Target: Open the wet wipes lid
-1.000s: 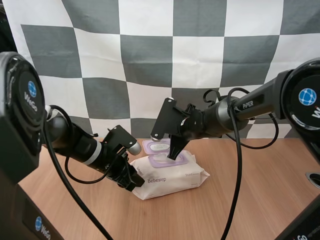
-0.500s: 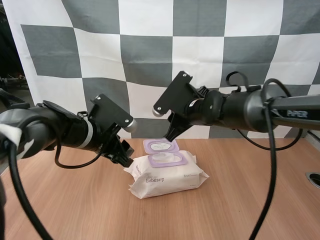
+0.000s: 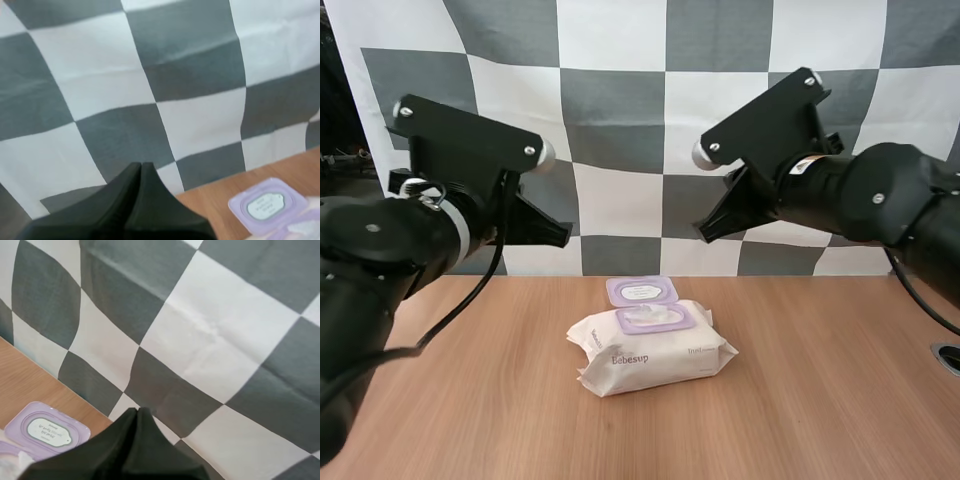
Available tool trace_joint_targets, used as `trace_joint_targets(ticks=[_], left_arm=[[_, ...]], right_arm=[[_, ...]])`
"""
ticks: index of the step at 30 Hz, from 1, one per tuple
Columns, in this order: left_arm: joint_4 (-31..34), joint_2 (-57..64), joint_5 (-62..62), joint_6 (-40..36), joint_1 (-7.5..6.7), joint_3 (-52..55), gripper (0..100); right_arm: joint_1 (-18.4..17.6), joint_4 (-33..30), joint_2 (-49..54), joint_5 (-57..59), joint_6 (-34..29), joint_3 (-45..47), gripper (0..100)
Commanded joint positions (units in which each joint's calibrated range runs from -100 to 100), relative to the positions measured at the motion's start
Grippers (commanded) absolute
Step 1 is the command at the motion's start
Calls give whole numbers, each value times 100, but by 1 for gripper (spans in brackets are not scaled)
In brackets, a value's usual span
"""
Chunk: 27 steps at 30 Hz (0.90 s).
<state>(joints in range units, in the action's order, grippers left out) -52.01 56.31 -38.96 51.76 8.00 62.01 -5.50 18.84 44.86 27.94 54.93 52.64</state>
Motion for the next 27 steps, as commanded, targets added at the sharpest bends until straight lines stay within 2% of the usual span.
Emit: trace_joint_targets(ticks=[1, 3, 7, 11, 15, 18, 27], left_arm=[[10, 1784, 970, -1695, 1, 191, 0], [10, 2097, 1557, -1976, 1, 423, 0], [10, 2653, 3077, -2118, 1, 1110, 0], [10, 2884, 4450, -2142, 1, 1765, 0], [100, 2872, 4356, -1739, 1, 2354, 0], [556, 2872, 4063, -1651, 1, 2756, 0], [548, 2872, 3896, -1660, 1, 3647, 0]], right_arm=[[458, 454, 2157, 1328, -17, 82, 0], [637, 901, 2592, 1401, 24, 297, 0], [870, 1736, 3868, 261, 163, 945, 0], [870, 1893, 4375, -212, 132, 1326, 0], [878, 1900, 4421, -212, 127, 1733, 0], [878, 1846, 4407, -212, 130, 2043, 0], [878, 1682, 4407, 16, 130, 2818, 0]])
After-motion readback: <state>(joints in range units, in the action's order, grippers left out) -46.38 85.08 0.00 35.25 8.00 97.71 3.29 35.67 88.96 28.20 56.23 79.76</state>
